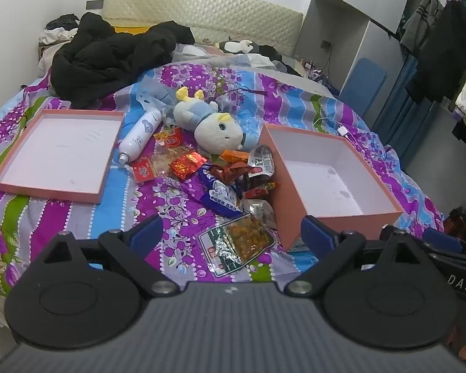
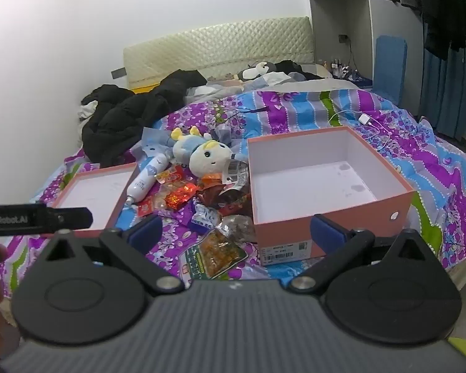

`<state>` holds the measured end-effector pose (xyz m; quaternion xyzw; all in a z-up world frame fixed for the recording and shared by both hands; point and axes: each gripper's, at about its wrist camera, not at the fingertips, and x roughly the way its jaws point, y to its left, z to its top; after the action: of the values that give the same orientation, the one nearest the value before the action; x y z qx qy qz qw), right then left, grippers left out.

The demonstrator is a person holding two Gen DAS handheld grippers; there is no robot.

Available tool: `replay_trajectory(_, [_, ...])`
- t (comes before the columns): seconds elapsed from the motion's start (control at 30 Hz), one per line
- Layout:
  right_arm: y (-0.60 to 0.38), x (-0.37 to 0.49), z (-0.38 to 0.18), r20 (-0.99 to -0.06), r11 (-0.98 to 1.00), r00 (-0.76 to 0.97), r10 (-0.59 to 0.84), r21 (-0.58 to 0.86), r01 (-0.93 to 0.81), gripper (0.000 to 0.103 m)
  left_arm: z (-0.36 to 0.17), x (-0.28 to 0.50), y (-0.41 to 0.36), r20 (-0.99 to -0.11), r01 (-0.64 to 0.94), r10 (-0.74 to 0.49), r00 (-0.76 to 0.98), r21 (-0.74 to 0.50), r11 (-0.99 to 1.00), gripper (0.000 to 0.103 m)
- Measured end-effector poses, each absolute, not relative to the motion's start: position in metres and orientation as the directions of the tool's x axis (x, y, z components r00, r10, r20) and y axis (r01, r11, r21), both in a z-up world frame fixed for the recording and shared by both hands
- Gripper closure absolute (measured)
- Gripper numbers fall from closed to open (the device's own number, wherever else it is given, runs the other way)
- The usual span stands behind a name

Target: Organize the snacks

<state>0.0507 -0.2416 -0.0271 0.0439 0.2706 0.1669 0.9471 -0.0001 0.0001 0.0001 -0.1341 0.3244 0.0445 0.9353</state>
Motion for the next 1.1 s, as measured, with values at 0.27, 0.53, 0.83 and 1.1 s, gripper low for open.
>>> replay_trajectory(0.27, [-0.2404,0.0504,-0.0256,-0.499,0.941,0.797,0.339,0.171,-0.293,0.000,0.0006,-0.0009,0.0002,-0.616,-0.169,-0.005,0.787,-0.224,0.960,0.006])
replay_trajectory(0.53, [-0.2376,0.0478,-0.0285,-0.507,0.939,0.791,0.343,0.171,-0.298,0.000,0.0006,-0.0009,0.0001,-0.616,-0.168,-0.007,0.787,-0.225,0.960,0.006])
replay_trajectory(0.83, [-0.2358,0.0485,-0.0280,-0.506,0.938,0.790,0.347,0.173,-0.301,0.000,0.0005,-0.0022,-0.0024,-0.615,-0.168,-0.004,0.788,-0.221,0.961,0.006])
replay_trajectory(1.1, [-0.2366,0.0485,-0.0290,-0.507,0.937,0.788,0.348,0.176,-0.301,0.000,-0.0013,-0.0022,-0.0041,-0.617,-0.167,-0.006,0.787,-0.221,0.961,0.006])
